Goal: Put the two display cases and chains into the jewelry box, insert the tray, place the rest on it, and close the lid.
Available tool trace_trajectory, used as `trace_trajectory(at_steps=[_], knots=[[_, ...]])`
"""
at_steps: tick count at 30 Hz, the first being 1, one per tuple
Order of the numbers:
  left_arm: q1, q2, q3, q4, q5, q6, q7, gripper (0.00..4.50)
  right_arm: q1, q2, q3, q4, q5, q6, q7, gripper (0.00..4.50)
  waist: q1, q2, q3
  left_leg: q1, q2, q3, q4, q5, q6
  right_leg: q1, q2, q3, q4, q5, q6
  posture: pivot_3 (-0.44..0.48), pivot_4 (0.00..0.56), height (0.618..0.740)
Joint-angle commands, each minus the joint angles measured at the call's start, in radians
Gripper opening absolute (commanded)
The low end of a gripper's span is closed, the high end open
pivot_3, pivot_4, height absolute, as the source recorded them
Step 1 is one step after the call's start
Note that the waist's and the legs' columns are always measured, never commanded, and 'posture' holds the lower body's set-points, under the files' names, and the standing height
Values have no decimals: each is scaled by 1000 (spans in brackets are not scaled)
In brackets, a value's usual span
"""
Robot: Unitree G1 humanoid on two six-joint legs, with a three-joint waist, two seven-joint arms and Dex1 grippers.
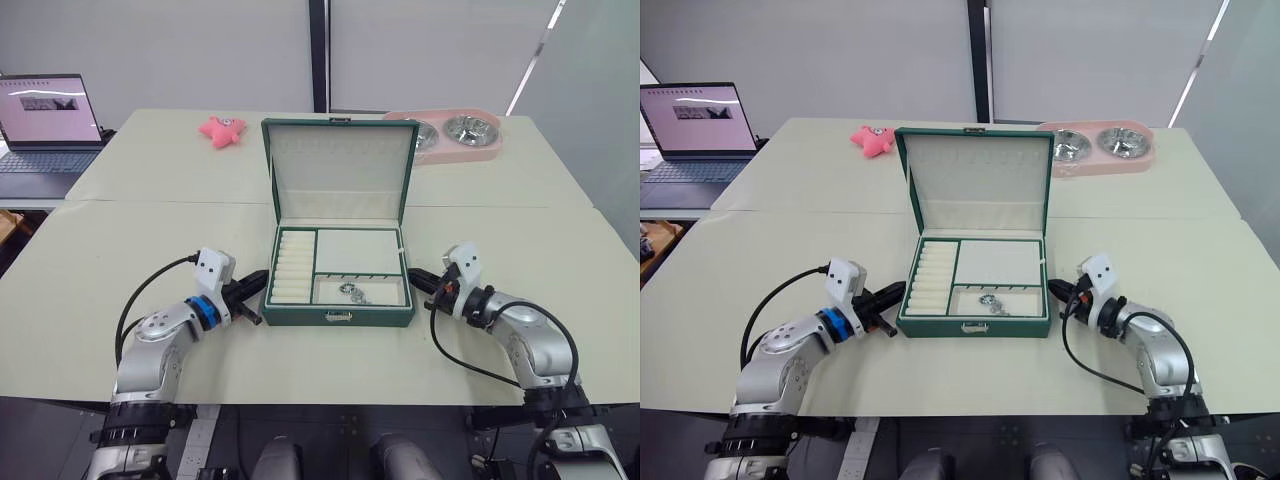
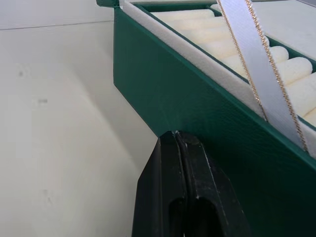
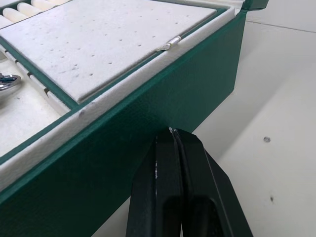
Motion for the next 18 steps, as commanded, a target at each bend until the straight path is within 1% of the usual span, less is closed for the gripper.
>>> trace_trajectory(at_steps=[1, 5, 11, 15, 18], knots=[[27, -14, -68, -93, -39, 36, -36, 0, 22, 24, 60, -125, 58, 33, 25, 22, 0, 0, 0, 0, 0, 0, 0, 0, 0, 0, 0, 0, 0, 0, 0, 0, 150, 740], [41, -2, -57, -108, -43, 51, -39, 0, 49, 27, 59, -168, 64, 64, 16, 22, 0, 0, 0, 0, 0, 0, 0, 0, 0, 0, 0, 0, 0, 0, 0, 0, 150, 740], [50, 1, -49, -108, -43, 48, -41, 0, 55, 33, 57, -177, 57, 73, 6, 22, 0, 0, 0, 0, 0, 0, 0, 0, 0, 0, 0, 0, 0, 0, 0, 0, 150, 740], [42, -4, -19, -80, -46, 1, -43, 0, 52, 25, 28, -152, 53, 63, -4, 22, -1, 0, 0, 0, 0, 0, 0, 0, 0, 0, 1, 0, 0, 0, 0, 0, 150, 740], [65, 7, 23, -89, -61, -55, -60, 0, 48, -11, -21, -125, 64, 58, 8, 22, -1, 0, 0, 0, 0, 0, 0, 0, 0, 0, 1, 0, 0, 0, 0, 0, 150, 740]])
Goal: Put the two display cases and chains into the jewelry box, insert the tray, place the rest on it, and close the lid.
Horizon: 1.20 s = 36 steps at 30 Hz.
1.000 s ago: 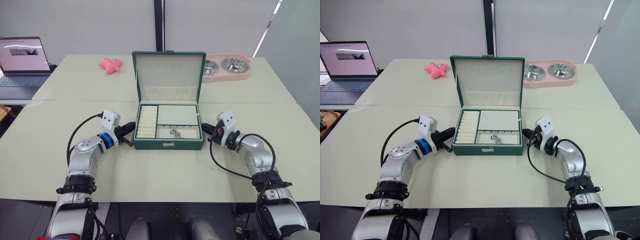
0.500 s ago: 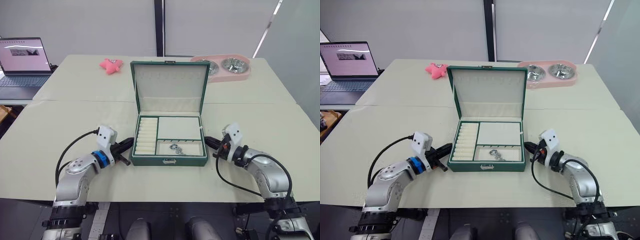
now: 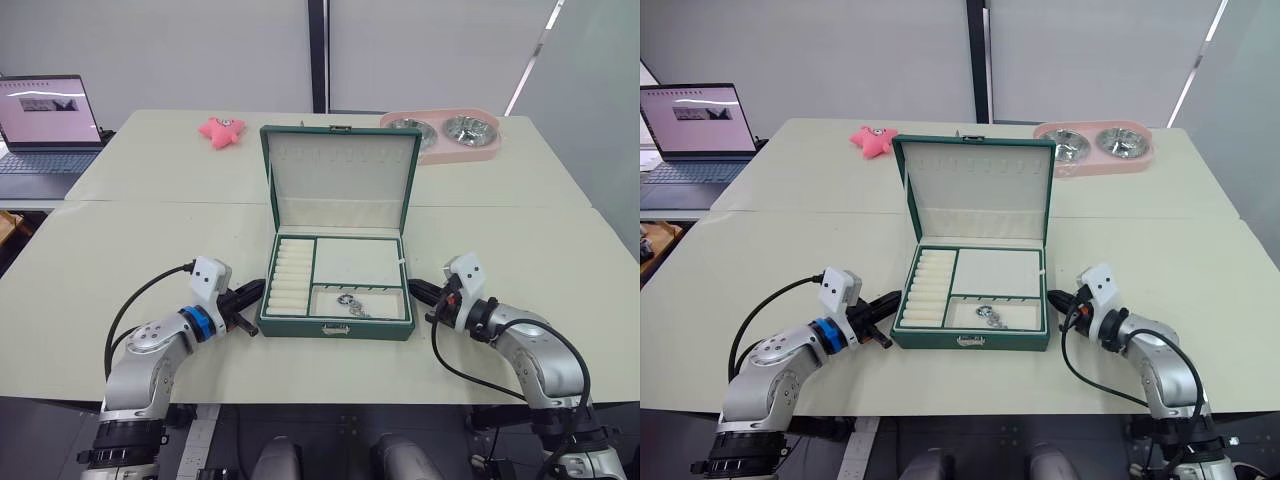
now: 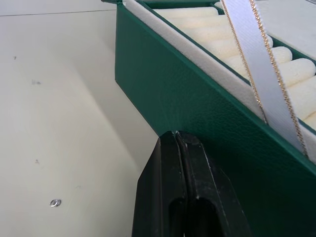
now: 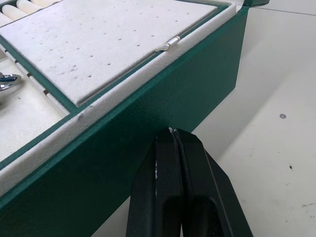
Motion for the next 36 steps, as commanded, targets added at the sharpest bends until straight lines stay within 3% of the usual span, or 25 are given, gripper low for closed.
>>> trace_trajectory(at_steps=[1, 6, 11, 18, 27, 36], knots=[[30, 4, 20, -56, -55, -71, -59, 0, -16, -22, -23, -10, 58, -18, 40, 22, 0, 0, 0, 0, 0, 0, 0, 0, 0, 0, 0, 0, 0, 0, 0, 0, 150, 740], [138, 52, 165, -235, -189, -20, -41, 0, -46, -87, -94, 50, 92, -46, 64, 22, 0, -1, 1, -1, 0, 0, 0, 0, 0, 0, -1, 0, -1, 0, 0, 0, 150, 740], [372, 101, 285, -514, -300, 40, -21, 0, -146, -139, -101, 208, 74, -117, 104, 22, -4, 0, 1, 1, 0, 1, 0, 0, 0, 1, -1, 1, -1, 0, 0, 0, 150, 740], [692, 6, 387, -833, -416, 1, 69, 0, -398, -158, -66, 558, 15, -284, 174, 22, -5, -1, 2, 1, 0, 2, 1, 0, 0, 2, -1, 2, -2, 0, 0, 0, 150, 740], [987, -101, 516, -973, -519, -99, 96, 0, -705, -161, -53, 1044, -74, -485, 203, 22, -8, -1, 5, 0, -1, 2, 0, 0, 1, 3, -1, 2, -5, 0, 0, 0, 150, 740], [1037, -134, 511, -1029, -524, -186, 174, 0, -879, -140, -49, 1296, -142, -582, 178, 22, -17, 2, 8, 0, -1, 3, 0, -1, 1, 2, -1, 2, -6, 0, 0, 0, 150, 740]])
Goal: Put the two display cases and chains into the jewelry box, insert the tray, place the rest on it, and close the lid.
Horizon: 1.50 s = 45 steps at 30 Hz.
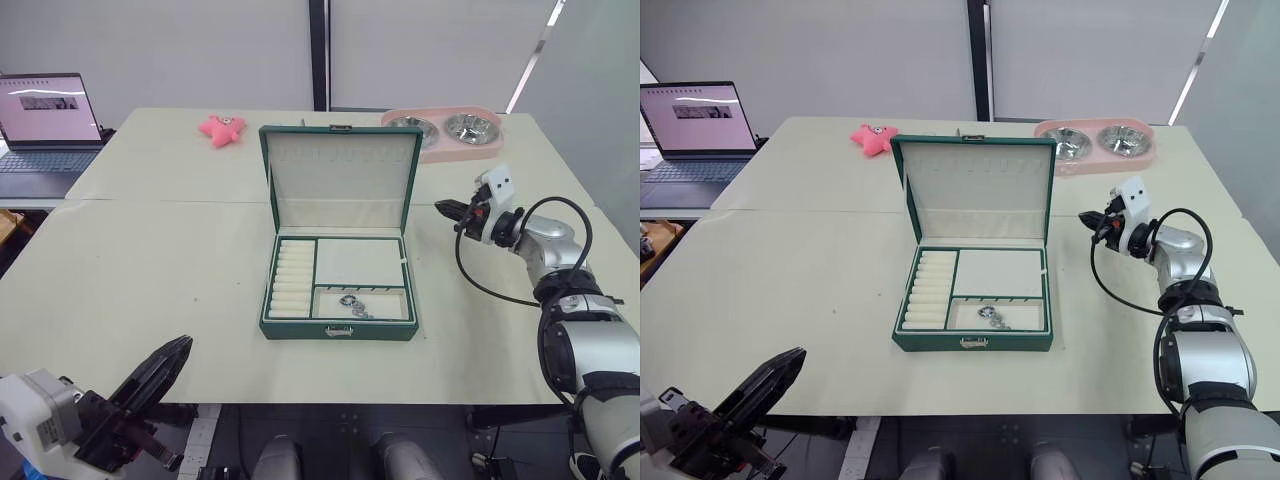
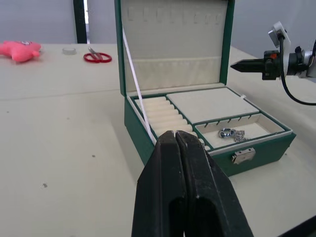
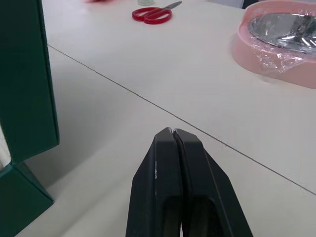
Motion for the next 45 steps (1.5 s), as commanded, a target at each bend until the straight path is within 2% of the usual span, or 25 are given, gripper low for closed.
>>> trace_trajectory(at_steps=[1, 9, 25, 32, 45], knots=[[11, -15, 4, -59, -11, -51, 36, 0, -60, 7, -15, 42, -13, -43, -9, 22, -5, 0, 0, 0, 0, 0, 0, 0, 0, 0, 0, 0, 0, 0, 0, 0, 150, 740], [50, 12, -80, -64, 13, -145, 69, 0, -102, 26, -24, 91, -37, -75, -18, 22, -10, 1, 1, 0, 0, 0, 0, 0, 0, 0, 0, 0, 0, 0, 0, 0, 150, 740], [118, 37, -114, -64, 37, -184, 67, 0, -158, 87, -106, 84, 30, -49, 84, 22, -14, 3, 2, 0, 0, 0, 0, 0, 0, -1, 0, 0, 1, 0, 0, 0, 150, 740], [122, 30, -137, -64, 53, -197, 79, 0, -191, 107, -143, 66, 81, 22, 193, 22, -14, 4, 2, 0, 0, 0, 0, 0, 0, -1, 0, 1, 2, 0, 0, 0, 150, 740], [89, 55, -143, -64, 49, -196, 113, 0, -158, 84, -87, -30, 84, 206, 416, 22, -20, 4, 3, 0, 1, 1, 0, 0, 0, -2, 1, 1, 3, 0, 0, 0, 150, 740]])
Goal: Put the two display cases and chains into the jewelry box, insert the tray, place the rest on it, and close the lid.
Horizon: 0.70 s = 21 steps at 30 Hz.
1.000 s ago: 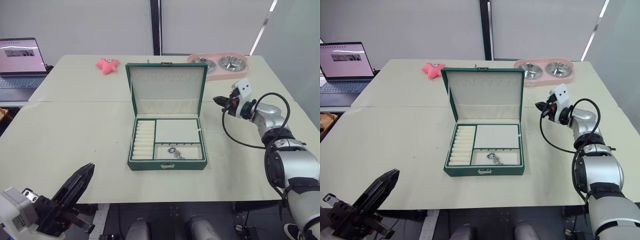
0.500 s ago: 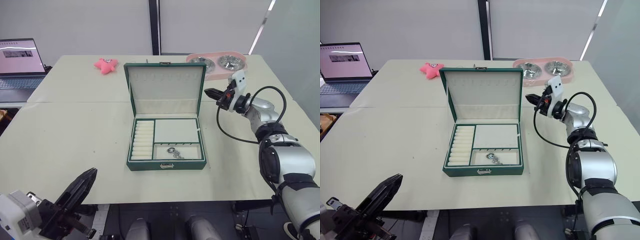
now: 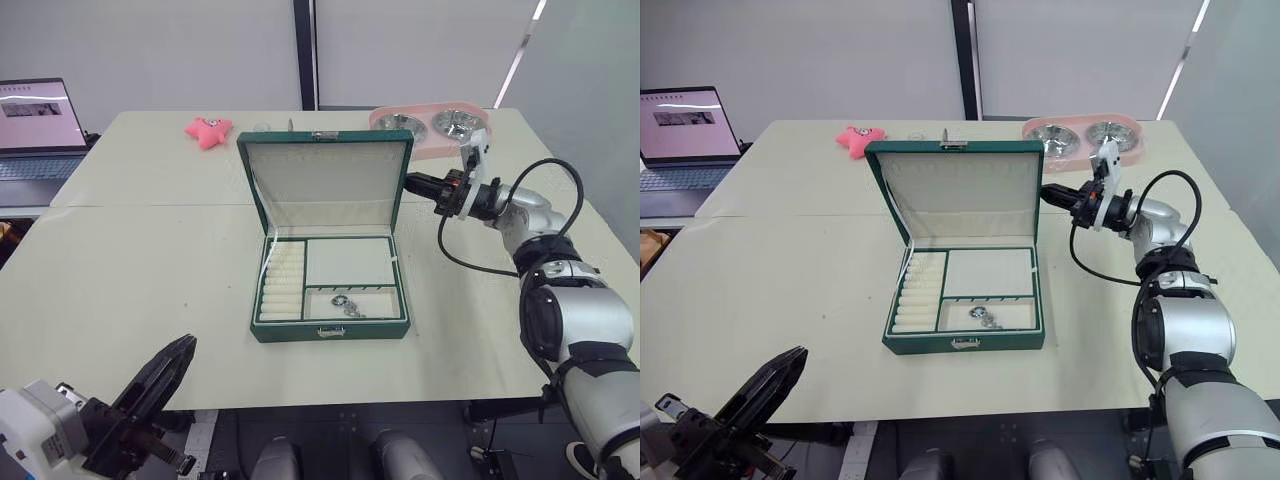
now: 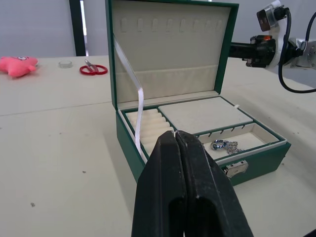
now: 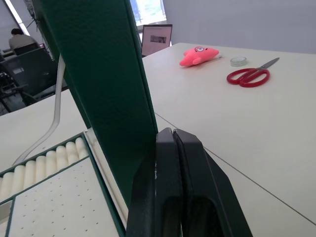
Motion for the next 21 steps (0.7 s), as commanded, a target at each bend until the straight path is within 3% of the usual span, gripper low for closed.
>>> trace_trajectory(at_steps=[1, 13, 21], knots=[[-11, 13, -3, -39, -7, -16, 17, 0, -1, -9, 20, -55, 3, 34, 57, 22, -1, 0, 0, 0, 0, 0, 0, 0, 0, 0, 0, 0, 0, 0, 0, 0, 150, 740], [-33, 32, 2, -38, -16, 18, 43, 0, 47, -41, 78, -137, -3, 113, 155, 22, 2, 0, 0, 0, 0, 0, 0, 0, 0, 0, 0, 0, 0, 0, 0, 0, 150, 740], [-50, 48, 28, -19, -45, 47, 68, 0, 63, -48, 83, -141, -22, 39, 89, 22, 4, 0, 0, 0, 0, 0, 0, 0, 0, 0, 0, -1, 0, 0, 0, 0, 150, 740]])
